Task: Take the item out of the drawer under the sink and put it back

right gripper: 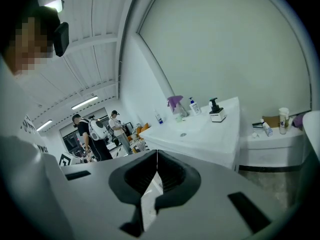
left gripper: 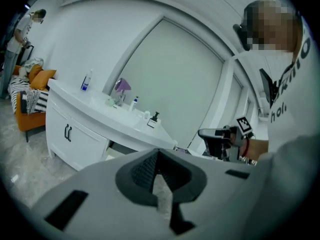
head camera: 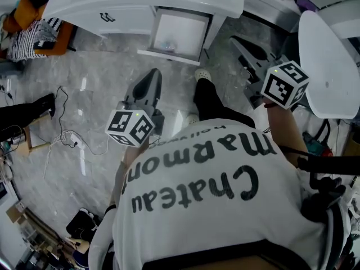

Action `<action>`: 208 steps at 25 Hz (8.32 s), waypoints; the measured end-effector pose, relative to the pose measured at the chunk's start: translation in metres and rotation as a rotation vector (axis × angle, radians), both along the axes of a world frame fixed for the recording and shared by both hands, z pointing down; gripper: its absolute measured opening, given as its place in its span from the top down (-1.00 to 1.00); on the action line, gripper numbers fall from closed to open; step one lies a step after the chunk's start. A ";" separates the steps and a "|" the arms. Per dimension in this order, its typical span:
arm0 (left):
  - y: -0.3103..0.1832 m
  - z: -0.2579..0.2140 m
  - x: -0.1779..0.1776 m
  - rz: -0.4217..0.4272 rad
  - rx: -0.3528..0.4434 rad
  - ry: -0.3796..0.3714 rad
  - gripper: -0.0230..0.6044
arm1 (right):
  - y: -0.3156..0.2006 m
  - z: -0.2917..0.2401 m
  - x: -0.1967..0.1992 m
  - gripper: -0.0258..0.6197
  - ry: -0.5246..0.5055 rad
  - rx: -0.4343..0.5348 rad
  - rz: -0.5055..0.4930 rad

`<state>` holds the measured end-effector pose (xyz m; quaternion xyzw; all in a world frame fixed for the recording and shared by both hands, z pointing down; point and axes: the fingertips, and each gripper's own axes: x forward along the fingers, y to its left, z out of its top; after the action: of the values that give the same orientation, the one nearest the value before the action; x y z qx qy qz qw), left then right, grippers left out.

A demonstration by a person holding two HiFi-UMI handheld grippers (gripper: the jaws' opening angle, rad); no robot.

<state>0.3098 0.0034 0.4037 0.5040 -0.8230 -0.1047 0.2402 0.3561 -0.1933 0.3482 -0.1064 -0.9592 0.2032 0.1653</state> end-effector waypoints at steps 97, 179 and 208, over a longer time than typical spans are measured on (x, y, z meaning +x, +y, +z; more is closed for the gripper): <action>-0.024 0.126 -0.152 -0.333 -0.387 -0.035 0.72 | -0.029 0.004 -0.179 0.88 -0.105 0.008 -0.427; 0.321 -0.224 -0.348 -0.420 0.132 -0.540 0.75 | 0.381 -0.093 -0.435 0.88 -0.274 0.081 -0.627; 0.150 -0.201 -0.519 -0.096 0.193 -0.429 0.75 | 0.192 -0.036 -0.546 0.88 -0.148 0.017 -0.215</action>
<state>-0.2093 0.1531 0.2026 0.4955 -0.8644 -0.0848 0.0054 -0.1896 -0.0012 0.3126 -0.2219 -0.9535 0.1680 0.1158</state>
